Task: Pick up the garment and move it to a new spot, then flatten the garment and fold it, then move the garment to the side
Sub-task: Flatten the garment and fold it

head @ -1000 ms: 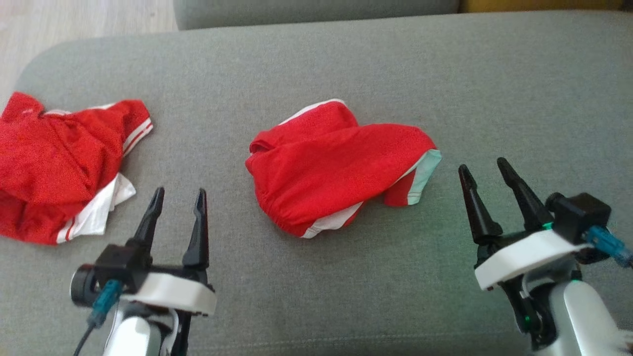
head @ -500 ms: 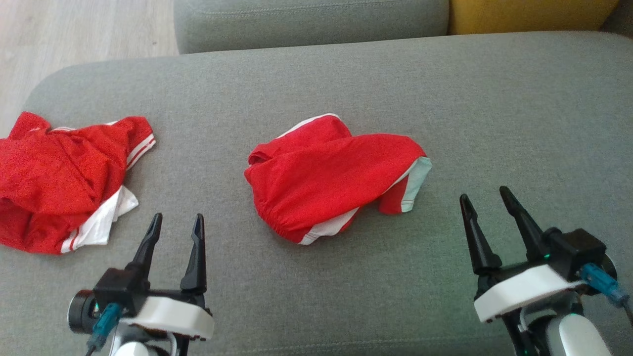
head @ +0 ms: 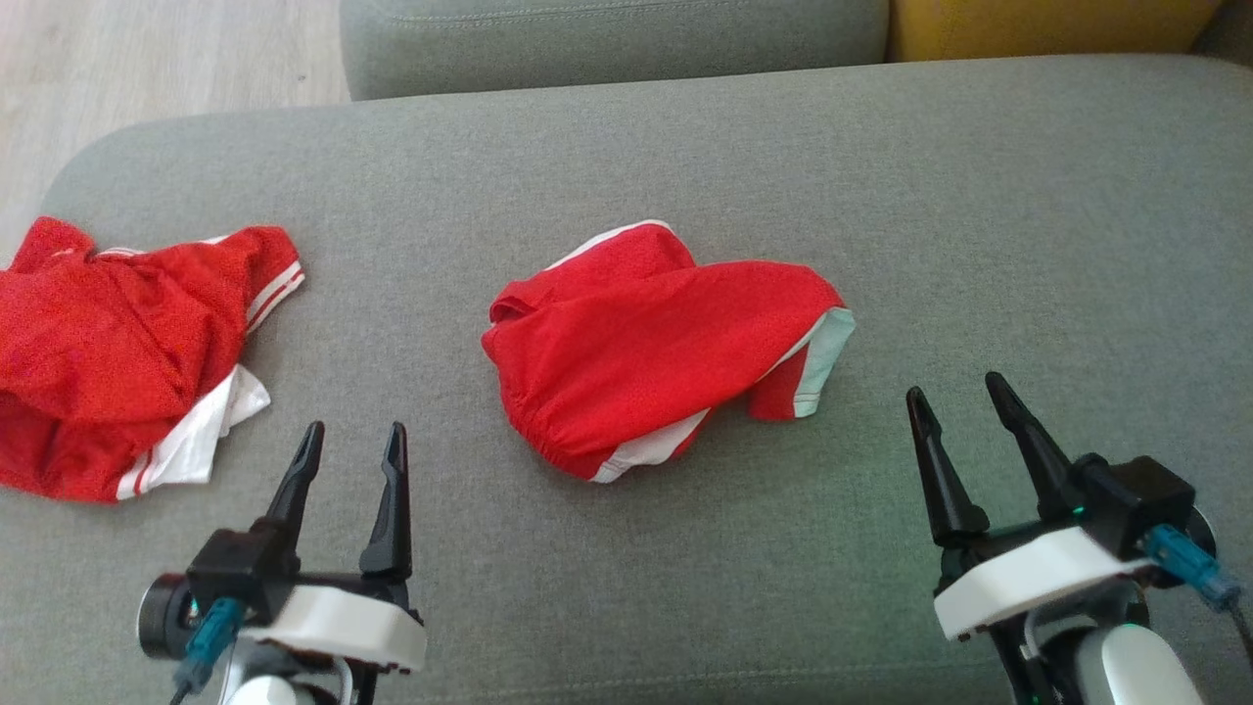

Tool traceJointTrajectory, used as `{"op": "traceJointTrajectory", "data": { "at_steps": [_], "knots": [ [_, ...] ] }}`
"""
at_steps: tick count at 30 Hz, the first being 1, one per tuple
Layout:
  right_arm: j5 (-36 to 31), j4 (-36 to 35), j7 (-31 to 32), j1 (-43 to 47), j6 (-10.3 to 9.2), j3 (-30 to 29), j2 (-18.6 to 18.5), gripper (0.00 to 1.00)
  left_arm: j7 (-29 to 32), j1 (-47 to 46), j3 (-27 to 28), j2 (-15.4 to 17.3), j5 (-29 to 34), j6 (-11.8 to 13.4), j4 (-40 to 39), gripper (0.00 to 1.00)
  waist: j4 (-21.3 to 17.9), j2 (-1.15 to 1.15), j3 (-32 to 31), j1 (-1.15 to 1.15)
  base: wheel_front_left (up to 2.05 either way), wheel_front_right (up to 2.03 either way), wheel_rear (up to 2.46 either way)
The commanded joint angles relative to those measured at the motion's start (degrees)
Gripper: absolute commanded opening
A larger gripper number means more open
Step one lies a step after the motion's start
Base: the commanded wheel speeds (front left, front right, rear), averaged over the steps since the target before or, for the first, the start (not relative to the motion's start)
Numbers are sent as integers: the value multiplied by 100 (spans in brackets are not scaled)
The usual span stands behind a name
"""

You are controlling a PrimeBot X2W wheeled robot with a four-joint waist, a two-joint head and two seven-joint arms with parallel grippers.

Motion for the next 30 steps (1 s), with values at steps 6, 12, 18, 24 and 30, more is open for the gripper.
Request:
{"op": "traceJointTrajectory", "data": {
  "at_steps": [6,12,18,24,30],
  "knots": [
    [-37,-194,-53,-213,-4,89,7,100,-16,-233,121,87,-60,54,-220,100,10,0,26,0,0,0,0],
    [-62,-78,-12,-354,-4,44,-30,100,-29,-370,58,90,-54,36,-253,100,121,0,197,0,0,0,0],
    [-64,554,77,-762,-4,156,-140,100,-76,-710,-75,36,-40,-45,-250,100,425,0,605,0,0,0,0],
    [-57,1533,146,-1184,-4,357,-235,100,-144,-995,-167,-71,-77,-102,-100,100,717,0,903,0,0,0,0],
    [-62,2221,200,-1418,-4,369,-197,41,-174,-1119,-177,-144,-101,-112,25,100,813,0,980,0,0,0,0]
  ]
}}
